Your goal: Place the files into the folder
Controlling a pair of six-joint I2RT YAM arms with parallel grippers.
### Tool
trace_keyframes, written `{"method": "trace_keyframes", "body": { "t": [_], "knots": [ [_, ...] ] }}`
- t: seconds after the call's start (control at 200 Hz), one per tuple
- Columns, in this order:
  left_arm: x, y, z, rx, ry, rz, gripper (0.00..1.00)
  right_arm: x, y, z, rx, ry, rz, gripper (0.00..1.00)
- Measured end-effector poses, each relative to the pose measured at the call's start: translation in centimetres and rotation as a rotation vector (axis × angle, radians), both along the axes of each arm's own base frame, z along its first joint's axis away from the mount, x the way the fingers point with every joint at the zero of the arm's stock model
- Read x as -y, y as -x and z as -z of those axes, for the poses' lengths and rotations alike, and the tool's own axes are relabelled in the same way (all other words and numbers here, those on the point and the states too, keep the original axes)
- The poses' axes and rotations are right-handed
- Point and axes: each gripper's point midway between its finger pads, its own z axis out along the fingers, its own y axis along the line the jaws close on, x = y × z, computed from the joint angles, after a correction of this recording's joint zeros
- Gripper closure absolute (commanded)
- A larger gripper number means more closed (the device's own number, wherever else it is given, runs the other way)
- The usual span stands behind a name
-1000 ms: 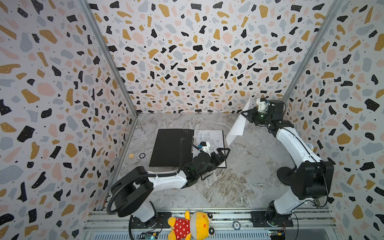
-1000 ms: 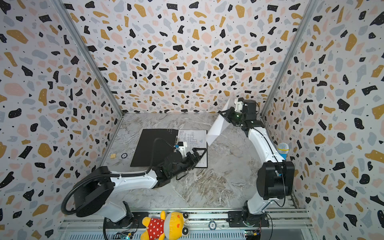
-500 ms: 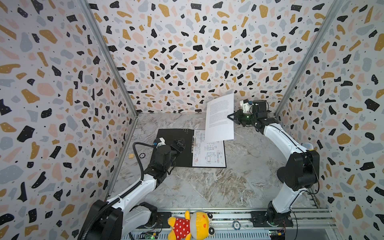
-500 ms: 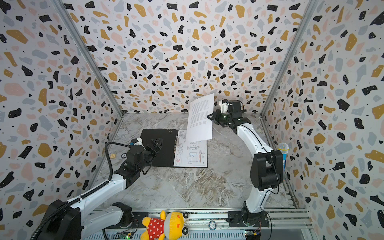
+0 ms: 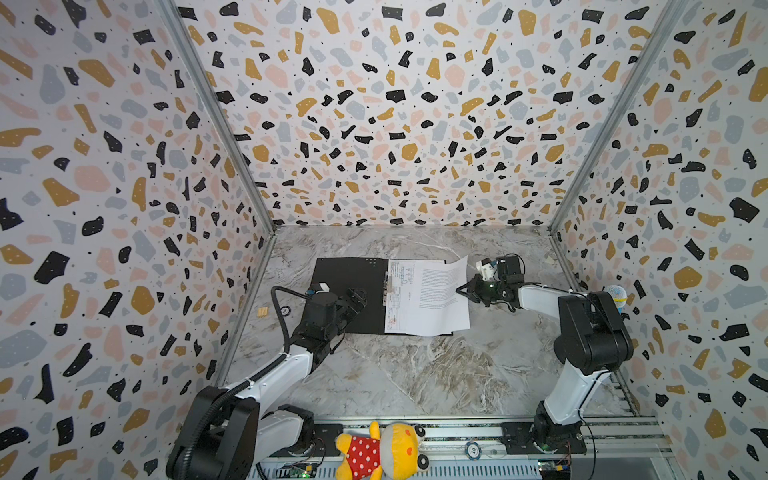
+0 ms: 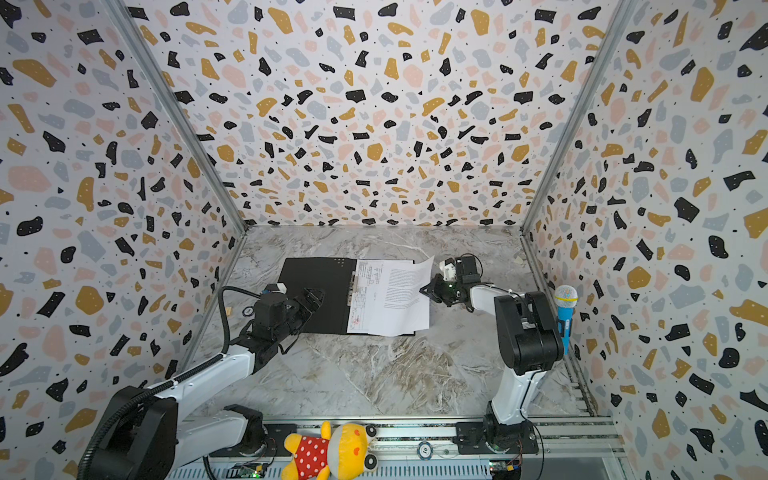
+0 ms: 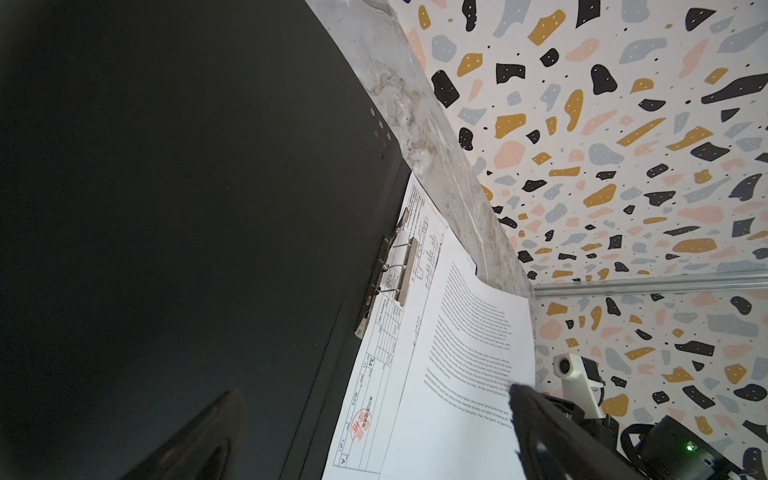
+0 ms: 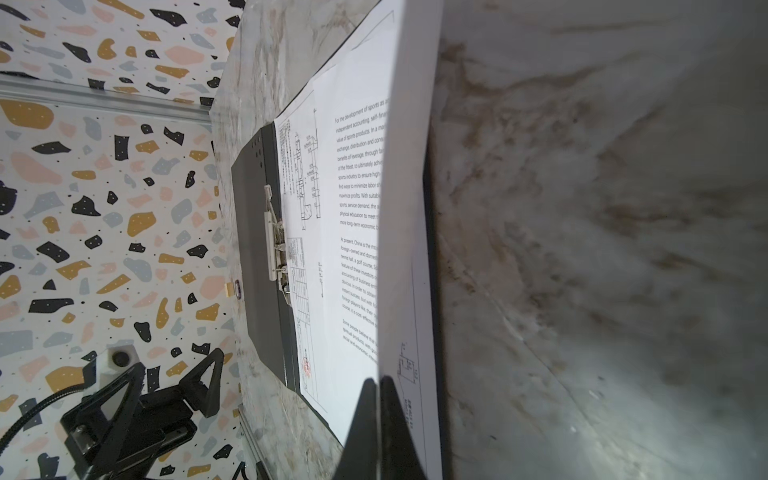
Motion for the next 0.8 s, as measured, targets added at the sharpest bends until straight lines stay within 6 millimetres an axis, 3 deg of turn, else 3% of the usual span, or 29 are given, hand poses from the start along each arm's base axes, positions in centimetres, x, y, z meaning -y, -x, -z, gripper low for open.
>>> {"method": "trace_keyframes", "body": {
  "t": [0.185,0.491,0.801],
  "knots": [
    [-0.2,-0.1,0.4,-0.002,-0.027,0.012,0.00,-1.0,-0.4,-0.3,0.056,-0.006,-0.045,1.00],
    [-0.2,-0.8,1.5,-0.034,-0.069,0.049,0.01,-1.8,-1.6,1.6,0.047,-0.001,-0.072,1.00],
    [0.2,-1.1,3.2,-0.084,-0.077,0.095,0.00,-4.0,-2.6,0.8,0.085,-0.021,-0.114,1.00]
  ]
}}
